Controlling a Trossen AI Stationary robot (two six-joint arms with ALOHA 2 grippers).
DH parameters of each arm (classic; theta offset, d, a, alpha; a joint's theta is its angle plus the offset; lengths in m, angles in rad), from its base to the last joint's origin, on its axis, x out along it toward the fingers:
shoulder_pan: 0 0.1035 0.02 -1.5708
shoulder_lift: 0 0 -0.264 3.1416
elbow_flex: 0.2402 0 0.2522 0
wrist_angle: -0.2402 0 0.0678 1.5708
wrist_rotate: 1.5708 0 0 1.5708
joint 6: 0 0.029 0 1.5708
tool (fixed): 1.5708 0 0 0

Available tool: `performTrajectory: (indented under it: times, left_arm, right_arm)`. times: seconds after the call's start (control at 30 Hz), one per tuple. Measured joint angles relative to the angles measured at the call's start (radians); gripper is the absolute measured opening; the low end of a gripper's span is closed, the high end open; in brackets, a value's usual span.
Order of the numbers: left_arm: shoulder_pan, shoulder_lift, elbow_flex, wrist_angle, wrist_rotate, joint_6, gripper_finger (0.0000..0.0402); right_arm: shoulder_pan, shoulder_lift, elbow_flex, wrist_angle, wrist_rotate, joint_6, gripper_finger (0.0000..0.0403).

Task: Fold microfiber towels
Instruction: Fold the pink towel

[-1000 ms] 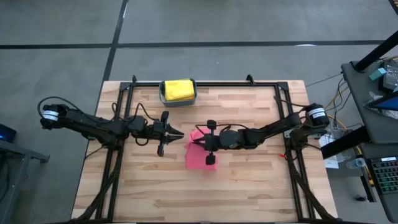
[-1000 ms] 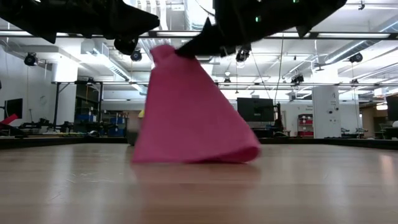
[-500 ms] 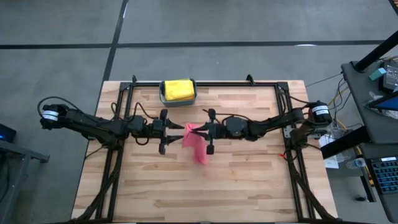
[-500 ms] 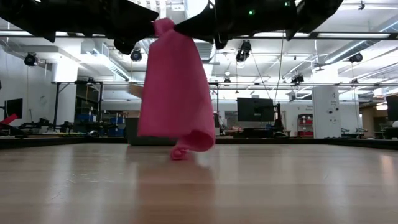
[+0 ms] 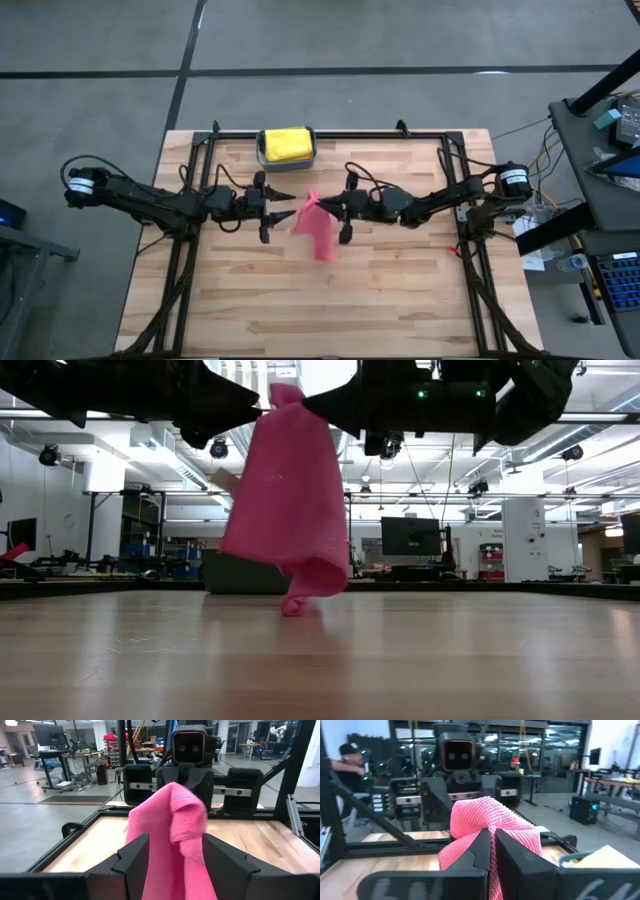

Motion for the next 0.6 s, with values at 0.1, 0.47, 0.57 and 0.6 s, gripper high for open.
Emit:
performTrajectory:
  times: [0.1, 0.47, 0.57, 0.6]
  left_arm:
    - [0.0, 0.0, 0.0, 0.0, 0.0, 0.0, 0.0169]
    - [0.0, 0.052, 0.004, 0.074, 0.003, 0.0, 0.0169]
    - [0.0, 0.136, 0.006, 0.191, 0.038, 0.021, 0.0169]
    - [0.0, 0.163, 0.007, 0.223, 0.057, 0.025, 0.0169]
  right_arm:
    - [0.0, 0.0, 0.0, 0.005, 0.02, 0.013, 0.0009]
    - [0.0, 0.0, 0.004, 0.003, 0.022, 0.007, 0.0009]
    - [0.0, 0.0, 0.004, 0.003, 0.022, 0.005, 0.0009]
    - [0.0, 0.0, 0.004, 0.003, 0.022, 0.005, 0.0009]
